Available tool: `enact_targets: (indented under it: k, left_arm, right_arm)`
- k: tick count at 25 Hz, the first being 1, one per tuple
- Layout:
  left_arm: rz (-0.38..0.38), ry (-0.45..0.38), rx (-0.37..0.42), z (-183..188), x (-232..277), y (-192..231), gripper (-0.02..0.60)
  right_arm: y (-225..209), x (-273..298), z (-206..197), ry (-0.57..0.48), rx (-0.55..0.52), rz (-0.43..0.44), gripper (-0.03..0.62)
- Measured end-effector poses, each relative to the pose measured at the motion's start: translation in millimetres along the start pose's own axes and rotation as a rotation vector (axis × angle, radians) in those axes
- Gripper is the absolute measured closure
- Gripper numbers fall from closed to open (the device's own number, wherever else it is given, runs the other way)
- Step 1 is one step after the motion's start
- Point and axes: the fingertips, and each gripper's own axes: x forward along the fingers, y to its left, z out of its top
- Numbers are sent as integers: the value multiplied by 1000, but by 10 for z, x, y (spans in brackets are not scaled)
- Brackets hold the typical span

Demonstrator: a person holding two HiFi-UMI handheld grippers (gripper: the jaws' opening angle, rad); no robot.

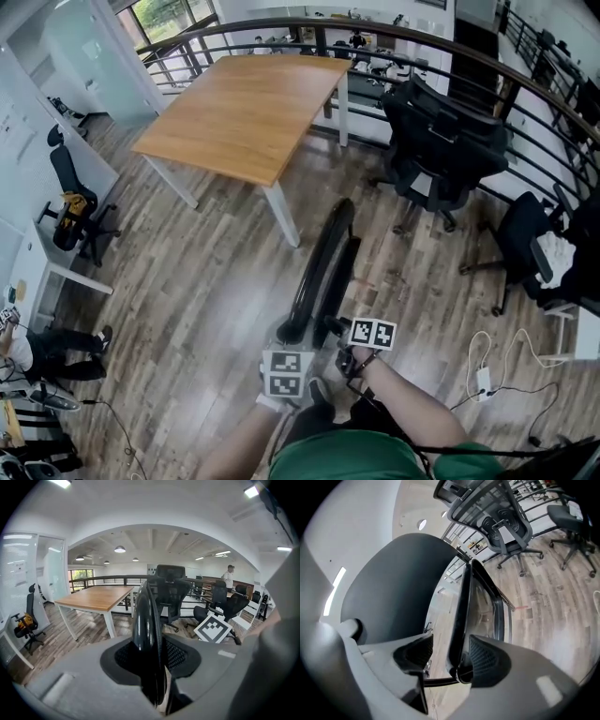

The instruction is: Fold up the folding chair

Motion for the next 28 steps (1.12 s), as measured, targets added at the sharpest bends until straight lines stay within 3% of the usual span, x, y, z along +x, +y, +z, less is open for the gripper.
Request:
enact_targets:
  k: [7,14,24,28]
  left_arm:
    - [15,2,-17,9,-20,72,466]
    - [15,-4,-10,-30,-58,36,466]
    - [7,3,-10,-52,-90,-2,466]
    - [6,9,-14,-66,-96,13,466]
  right_arm:
    - [127,-385,297,-83,-50,2,362]
    - [466,-863,530,-189,-180,16,482]
    - [1257,-1512,778,-324,-384,115,543]
    - [1574,-1695,752,-363,-531,144,589]
